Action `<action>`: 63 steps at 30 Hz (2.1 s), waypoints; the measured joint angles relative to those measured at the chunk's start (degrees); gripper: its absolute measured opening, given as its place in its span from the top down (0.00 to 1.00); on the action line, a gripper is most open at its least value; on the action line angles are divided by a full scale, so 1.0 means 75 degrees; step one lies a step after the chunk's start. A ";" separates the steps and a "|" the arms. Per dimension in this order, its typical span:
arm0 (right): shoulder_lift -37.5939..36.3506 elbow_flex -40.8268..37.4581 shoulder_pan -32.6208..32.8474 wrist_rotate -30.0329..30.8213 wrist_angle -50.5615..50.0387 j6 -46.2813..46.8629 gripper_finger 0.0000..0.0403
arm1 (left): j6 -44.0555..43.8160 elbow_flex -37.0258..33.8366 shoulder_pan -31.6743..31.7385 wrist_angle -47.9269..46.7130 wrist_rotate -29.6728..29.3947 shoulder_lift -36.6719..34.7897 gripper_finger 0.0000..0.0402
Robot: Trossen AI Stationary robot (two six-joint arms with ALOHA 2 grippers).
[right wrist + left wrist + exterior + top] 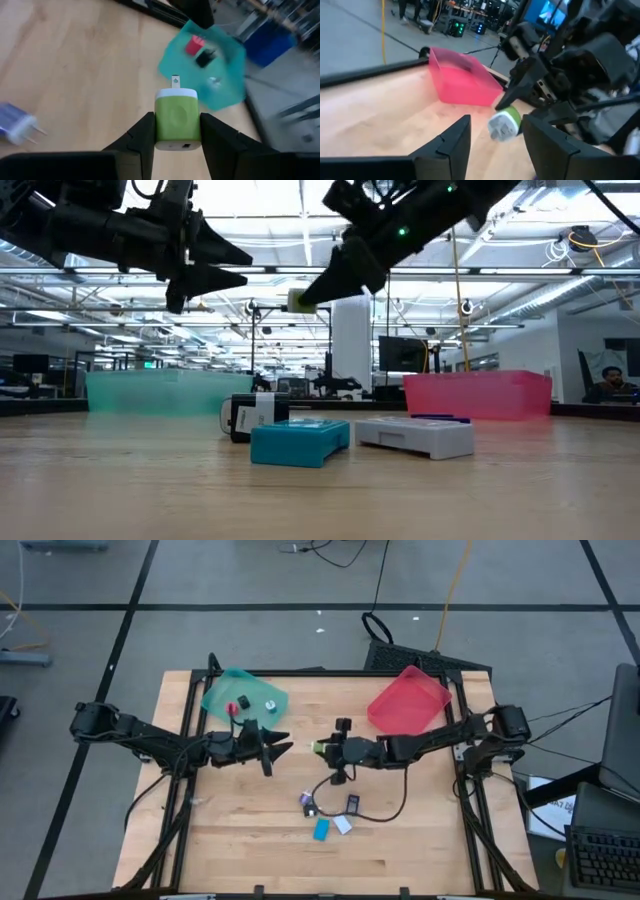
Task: Pick & Place Office items
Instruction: Put the green charger adapter into the blue bin
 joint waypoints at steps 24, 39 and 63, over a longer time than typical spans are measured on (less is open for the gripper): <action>0.0064 -0.0008 0.0426 0.0555 0.1323 -0.2082 0.71 | -0.1569 0.1442 0.0016 0.0941 0.1141 0.2275 0.22; 0.0058 -0.0008 0.0441 0.0798 0.1057 -0.2028 0.71 | -0.1890 0.2049 0.0273 0.0399 0.1494 0.2702 0.49; -0.2290 -0.1668 0.0403 0.0932 0.0028 0.1266 0.48 | -0.0893 0.2055 0.1758 -0.6806 0.0345 -0.0859 0.67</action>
